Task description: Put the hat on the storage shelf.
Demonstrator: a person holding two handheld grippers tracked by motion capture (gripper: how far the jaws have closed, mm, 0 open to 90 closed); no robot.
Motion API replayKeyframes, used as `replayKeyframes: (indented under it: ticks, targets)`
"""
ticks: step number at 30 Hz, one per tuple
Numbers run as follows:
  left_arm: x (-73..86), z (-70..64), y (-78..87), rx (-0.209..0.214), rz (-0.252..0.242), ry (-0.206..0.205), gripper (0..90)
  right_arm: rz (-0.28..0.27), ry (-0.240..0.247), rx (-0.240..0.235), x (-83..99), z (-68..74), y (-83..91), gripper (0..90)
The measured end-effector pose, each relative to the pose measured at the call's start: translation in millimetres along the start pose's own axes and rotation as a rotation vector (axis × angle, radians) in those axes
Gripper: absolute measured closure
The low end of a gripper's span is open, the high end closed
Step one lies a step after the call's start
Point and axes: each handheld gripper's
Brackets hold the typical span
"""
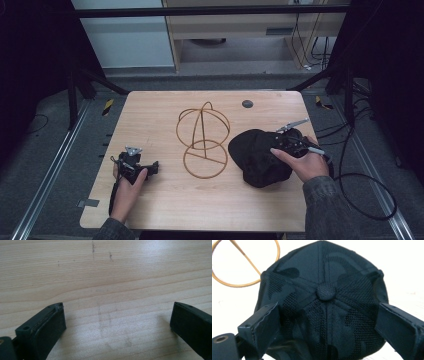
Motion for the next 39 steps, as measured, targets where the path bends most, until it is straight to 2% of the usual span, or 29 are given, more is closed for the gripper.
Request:
replayKeyframes:
  ticks: [8, 12, 23, 24, 25, 31, 39]
  targets:
    - [0.0, -0.4, -0.1, 0.003, 0.000, -0.002, 0.0, 0.016, 0.005, -0.017, 0.5, -5.6, -8.8, 9.2]
    - [0.0, -0.8, -0.1, 0.005, 0.000, -0.006, 0.0, 0.024, 0.001, -0.029, 2.1, -6.6, -12.6, 15.4]
    - [-0.1, -1.6, -0.2, 0.009, 0.001, -0.009, 0.0, 0.041, 0.020, -0.083, 7.0, -9.0, -16.8, 46.4]
    - [-0.1, -1.6, -0.2, 0.009, 0.001, -0.009, 0.0, 0.041, 0.020, -0.083, 7.0, -9.0, -16.8, 46.4]
    - [-0.1, -1.8, -0.2, 0.009, 0.000, -0.010, 0.0, 0.037, 0.019, -0.097, 7.3, -9.6, -16.9, 52.9]
    - [0.0, -2.0, -0.2, 0.009, 0.000, -0.009, 0.0, 0.018, 0.021, -0.121, 7.6, -13.2, -16.5, 73.5]
    - [0.0, -1.9, -0.2, 0.009, 0.000, -0.010, 0.0, 0.021, 0.005, -0.140, 2.6, -15.0, -13.2, 83.2]
Point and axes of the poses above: each handheld gripper's, and its own axes: y roughly backward along the jaws, x roughly out of its underside, z roughly to its left, and after that the axes turned 4 degrees about x, right-handed
